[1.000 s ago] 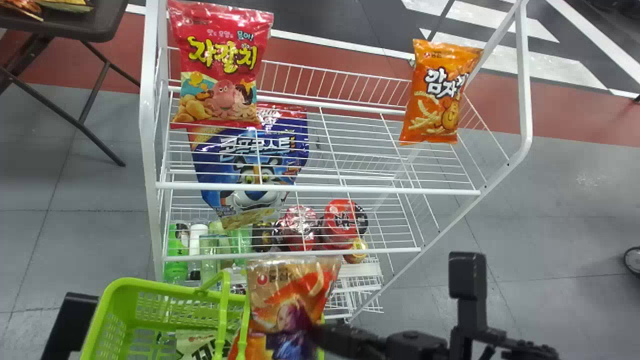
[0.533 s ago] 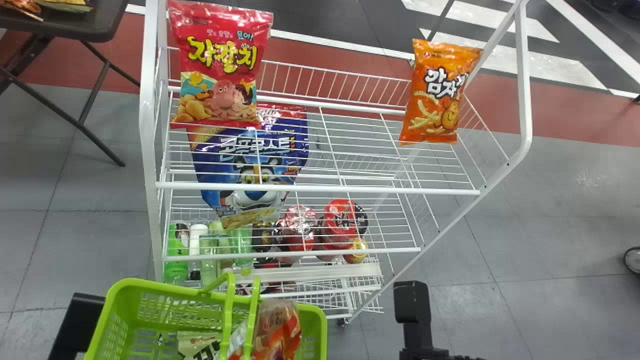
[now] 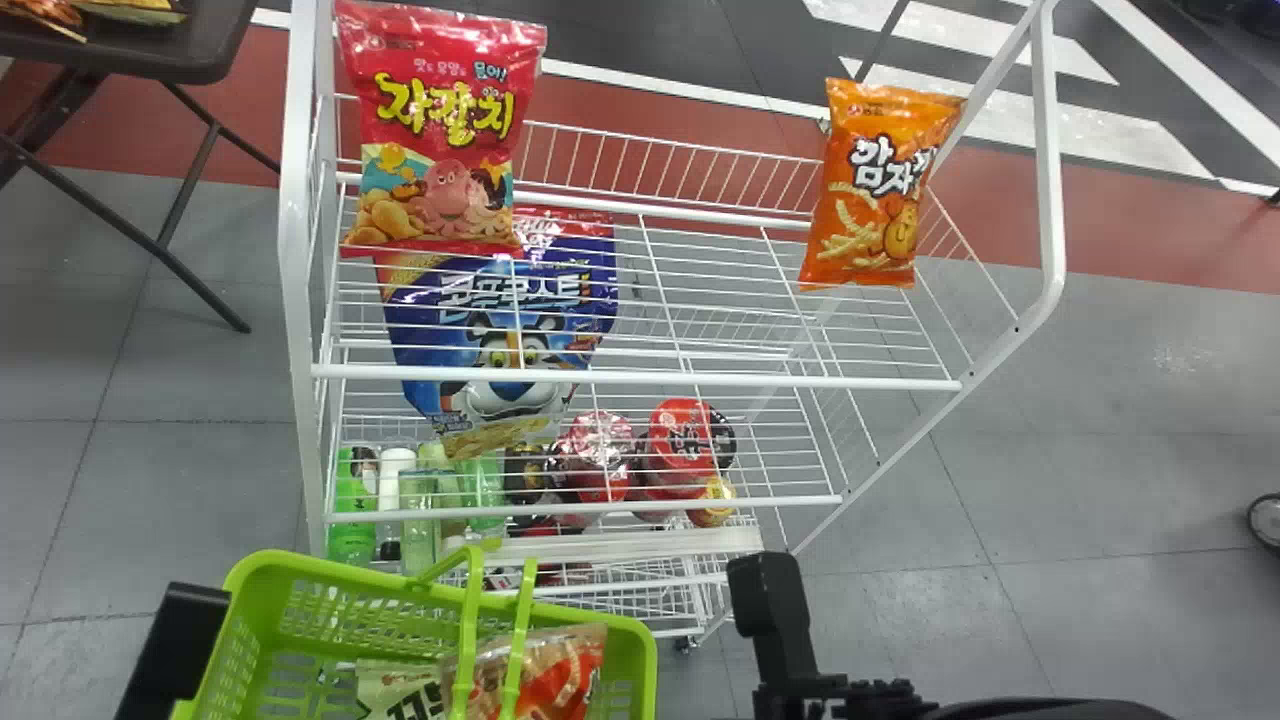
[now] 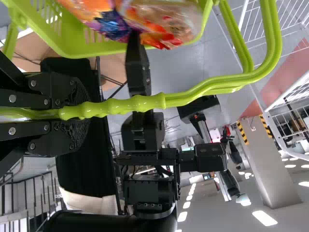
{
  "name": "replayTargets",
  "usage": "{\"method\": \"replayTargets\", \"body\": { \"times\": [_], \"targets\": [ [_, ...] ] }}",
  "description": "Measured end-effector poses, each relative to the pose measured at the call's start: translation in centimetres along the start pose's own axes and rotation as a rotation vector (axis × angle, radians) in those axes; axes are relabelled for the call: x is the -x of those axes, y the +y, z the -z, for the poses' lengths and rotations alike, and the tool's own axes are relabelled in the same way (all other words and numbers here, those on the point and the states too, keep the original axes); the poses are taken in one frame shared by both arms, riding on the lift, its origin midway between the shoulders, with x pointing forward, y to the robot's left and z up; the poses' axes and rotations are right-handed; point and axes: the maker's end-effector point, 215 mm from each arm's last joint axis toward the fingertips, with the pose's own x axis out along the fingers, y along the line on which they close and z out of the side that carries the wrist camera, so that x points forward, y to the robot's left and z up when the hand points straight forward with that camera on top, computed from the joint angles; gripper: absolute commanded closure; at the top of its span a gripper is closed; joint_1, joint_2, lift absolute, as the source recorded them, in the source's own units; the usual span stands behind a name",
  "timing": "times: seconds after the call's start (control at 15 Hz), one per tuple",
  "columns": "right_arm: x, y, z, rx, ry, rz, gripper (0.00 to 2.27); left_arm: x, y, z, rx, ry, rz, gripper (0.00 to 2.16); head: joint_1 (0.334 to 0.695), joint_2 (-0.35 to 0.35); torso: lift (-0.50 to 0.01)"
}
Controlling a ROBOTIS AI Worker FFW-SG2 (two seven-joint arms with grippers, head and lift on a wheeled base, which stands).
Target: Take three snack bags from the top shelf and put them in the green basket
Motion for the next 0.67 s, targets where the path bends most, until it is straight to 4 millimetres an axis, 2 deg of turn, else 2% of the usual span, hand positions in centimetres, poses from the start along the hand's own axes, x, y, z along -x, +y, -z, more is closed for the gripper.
{"method": "replayTargets", "body": {
  "times": [0.07,0.13,0.47,0.53,0.6,0.67],
  "targets": [
    [0.1,0.2,-0.1,0.008,-0.002,0.0,0.63,-0.1,0.0,0.0,-0.001,0.002,0.001,2.0,0.695,-0.35,-0.044],
    [0.4,0.2,-0.3,0.017,-0.011,0.009,0.0,-0.1,0.0,0.0,-0.001,0.002,0.001,2.0,0.695,-0.35,-0.044],
    [3.4,0.3,-1.1,0.055,-0.072,0.056,0.05,0.0,0.0,0.1,0.003,0.002,0.003,2.0,0.695,-0.35,-0.044],
    [3.8,0.3,-1.9,0.066,-0.109,0.054,0.05,-0.1,0.0,0.2,0.003,0.002,0.003,2.0,0.695,-0.35,-0.044],
    [4.3,0.3,-3.7,0.089,-0.175,0.054,0.05,-0.1,-0.1,0.2,0.005,0.002,0.004,2.0,0.695,-0.35,-0.044],
    [5.2,0.1,-7.0,0.13,-0.294,0.063,0.05,-0.1,-0.1,0.4,0.006,0.004,0.005,2.0,0.695,-0.35,-0.044]
  ]
}}
